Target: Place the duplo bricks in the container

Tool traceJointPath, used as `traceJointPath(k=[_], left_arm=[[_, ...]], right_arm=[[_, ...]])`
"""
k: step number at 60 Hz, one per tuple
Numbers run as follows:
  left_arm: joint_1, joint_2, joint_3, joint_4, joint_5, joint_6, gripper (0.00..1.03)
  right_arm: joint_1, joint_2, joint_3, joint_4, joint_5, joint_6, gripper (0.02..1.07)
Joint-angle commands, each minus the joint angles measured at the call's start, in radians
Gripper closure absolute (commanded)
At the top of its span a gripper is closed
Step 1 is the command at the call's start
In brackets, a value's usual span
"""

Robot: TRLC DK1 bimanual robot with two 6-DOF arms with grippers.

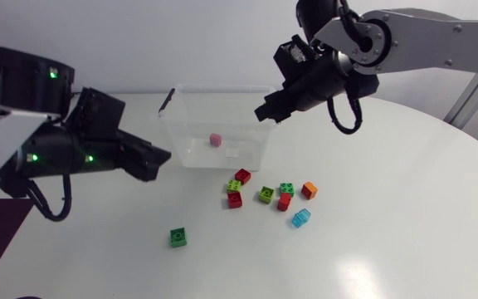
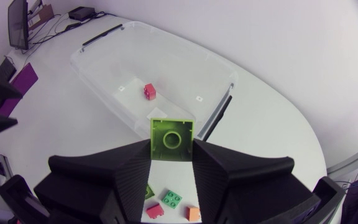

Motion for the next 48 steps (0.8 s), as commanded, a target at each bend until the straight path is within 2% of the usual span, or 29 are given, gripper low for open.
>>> traceJointPath(k=[1,5,14,19,25,30,35,38,48], left_arm=[[-0.017,-0.018,-0.066,-0.021,0.029,0.061,0.4],[-0.028,-0.004,-0.1,-0.022,0.043,0.083,0.4],[-0.103,0.054,-0.178,-0.018,0.052,0.169,0.4],[-0.111,0.114,-0.195,-0.007,0.06,0.225,0.4],[-0.122,0.196,-0.204,-0.002,0.071,0.296,0.4],[-0.129,0.249,-0.206,-0.002,0.075,0.34,0.4],[-0.126,0.289,-0.209,-0.002,0.091,0.379,0.4],[-0.125,0.311,-0.212,-0.002,0.094,0.402,0.44],[-0.108,0.39,-0.201,-0.002,0.106,0.468,0.44]], right_arm=[[0.015,0.053,0.066,0.017,0.014,0.004,0.79],[0.015,0.089,0.1,0.023,0.02,-0.002,0.79],[0.017,0.164,0.163,0.029,0.02,-0.02,0.79],[0.022,0.198,0.193,0.028,0.02,-0.028,0.76],[0.025,0.241,0.232,0.02,0.02,-0.028,0.57],[0.026,0.264,0.259,0.018,0.023,-0.03,0.35],[0.026,0.25,0.267,0.012,0.031,-0.03,0.22],[0.028,0.224,0.259,0.002,0.031,-0.028,0.18],[0.026,0.064,0.135,-0.051,0.031,-0.037,0.15]])
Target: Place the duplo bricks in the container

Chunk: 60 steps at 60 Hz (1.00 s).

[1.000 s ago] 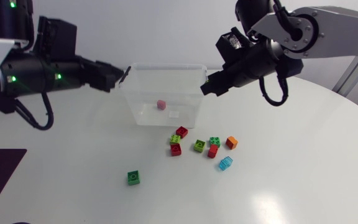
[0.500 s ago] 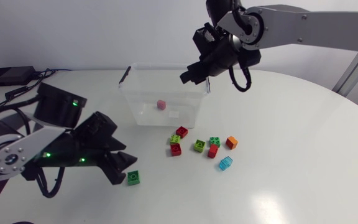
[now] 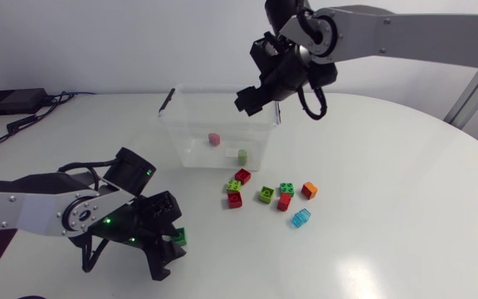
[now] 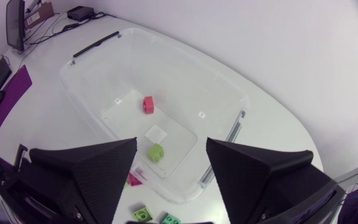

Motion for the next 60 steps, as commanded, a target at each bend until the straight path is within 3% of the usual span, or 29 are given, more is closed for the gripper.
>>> traceJointPath(k=[1,7,13,26,35,37,42,47,60], left_arm=[[0.013,0.049,-0.014,0.002,0.012,0.061,0.45],[0.018,0.088,0.0,0.005,0.023,0.088,0.55],[0.026,0.131,0.024,0.005,0.024,0.117,0.79],[0.024,0.155,0.038,0.0,0.026,0.139,0.8],[0.03,0.042,0.052,-0.034,0.029,0.133,0.8],[0.03,0.011,0.054,-0.041,0.029,0.133,0.78],[0.03,-0.038,0.066,-0.07,0.029,0.131,0.61],[0.03,-0.069,0.077,-0.095,0.029,0.133,0.33],[0.073,-0.02,0.077,-0.095,0.029,0.223,0.2]], right_arm=[[0.006,-0.124,-0.085,-0.032,0.011,-0.022,0.15],[0.008,-0.255,-0.238,-0.044,0.003,-0.025,0.15],[0.006,-0.364,-0.382,-0.047,-0.021,-0.022,0.15],[0.009,-0.522,-0.675,-0.009,-0.034,-0.019,0.15],[0.009,-0.565,-0.752,0.002,-0.034,-0.025,0.15],[0.009,-0.566,-0.758,0.004,-0.034,-0.025,0.15],[0.014,-0.566,-0.772,0.01,-0.035,-0.03,0.15],[0.022,-0.565,-0.78,0.016,-0.035,-0.032,0.15],[0.034,-0.577,-0.799,0.018,-0.035,-0.033,0.15]])
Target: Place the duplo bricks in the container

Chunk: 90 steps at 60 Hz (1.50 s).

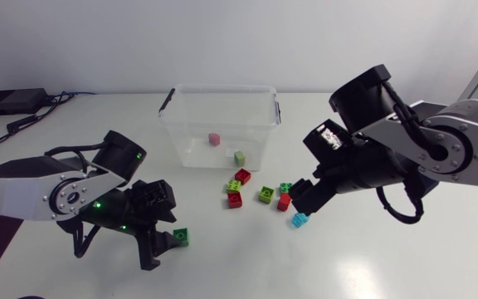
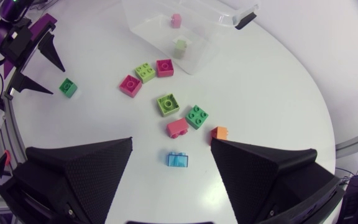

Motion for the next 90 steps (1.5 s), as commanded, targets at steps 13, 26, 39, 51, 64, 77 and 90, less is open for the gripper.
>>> traceJointPath(k=[13,26,39,51,64,77,90], left_arm=[[0.051,0.109,0.029,-0.007,0.005,0.177,0.19],[0.042,0.168,0.059,-0.007,0.007,0.223,0.19],[0.017,0.236,0.086,-0.013,0.014,0.226,0.35],[0.013,0.259,0.094,-0.024,0.028,0.225,0.91],[0.028,0.202,0.134,-0.068,0.068,0.179,0.93],[0.057,0.046,0.204,-0.171,0.117,0.132,0.94],[0.096,-0.028,0.353,-0.222,0.149,0.065,0.94]], right_arm=[[0.009,-0.024,-0.056,0.007,-0.003,-0.016,0.15],[0.009,-0.021,-0.075,0.013,-0.003,-0.013,0.15],[0.009,-0.021,-0.098,0.025,-0.003,-0.012,0.15],[0.009,-0.001,-0.149,0.07,-0.003,-0.001,0.15],[0.003,0.073,-0.176,0.125,-0.016,0.002,0.15],[-0.058,0.168,-0.202,0.194,-0.029,-0.021,0.15],[-0.094,0.246,-0.202,0.257,-0.045,-0.044,0.15]])
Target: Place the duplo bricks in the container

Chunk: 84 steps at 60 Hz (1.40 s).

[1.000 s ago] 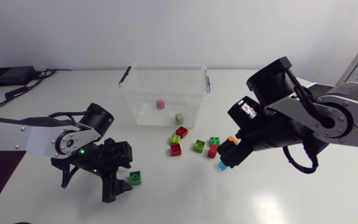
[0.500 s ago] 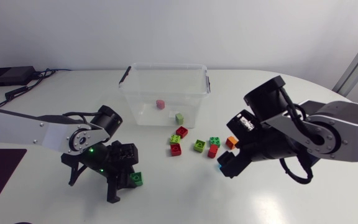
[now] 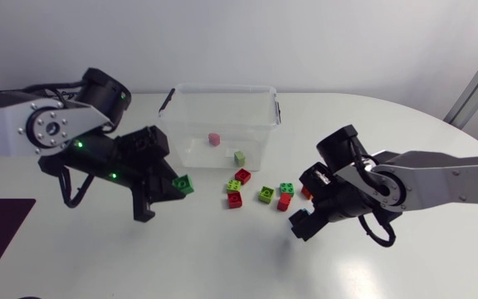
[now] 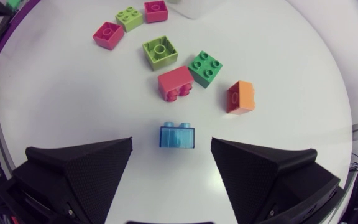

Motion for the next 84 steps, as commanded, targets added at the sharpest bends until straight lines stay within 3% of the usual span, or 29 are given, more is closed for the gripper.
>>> traceJointPath(k=[1,9,18,34,39,46,55,64,71,77,84], left_arm=[[0.025,-0.027,0.089,-0.014,0.019,-0.051,0.94],[0.048,-0.01,0.175,0.001,0.032,-0.11,0.94],[0.076,0.053,0.25,0.15,0.032,-0.246,0.94],[0.077,0.2,0.345,0.343,-0.019,-0.409,0.94],[0.068,0.246,0.363,0.388,-0.059,-0.436,0.94],[0.057,0.3,0.38,0.449,-0.117,-0.469,0.93],[0.068,0.359,0.402,0.555,-0.182,-0.538,0.74],[0.062,0.364,0.406,0.584,-0.217,-0.582,0.39],[0.047,0.318,0.382,0.593,-0.222,-0.605,0.22],[0.03,0.257,0.345,0.595,-0.223,-0.611,0.14],[0.019,0.189,0.296,0.593,-0.222,-0.613,0.14]], right_arm=[[-0.01,0.048,-0.019,0.027,-0.01,-0.023,0.15],[-0.019,0.107,-0.007,0.061,-0.013,-0.026,0.15],[-0.025,0.154,0.016,0.076,-0.013,-0.032,0.18],[-0.025,0.154,0.023,0.09,-0.013,-0.032,0.57],[-0.025,0.128,0.014,0.09,-0.01,-0.034,0.78],[-0.024,0.036,-0.004,0.059,0.008,-0.037,0.8],[-0.018,-0.09,0.028,-0.036,0.022,-0.034,0.8],[-0.01,-0.154,0.105,-0.116,0.03,-0.02,0.8],[-0.001,-0.159,0.178,-0.149,0.037,-0.006,0.8],[0.01,-0.145,0.247,-0.165,0.043,0.005,0.8],[0.014,-0.099,0.333,-0.171,0.045,0.017,0.8]])
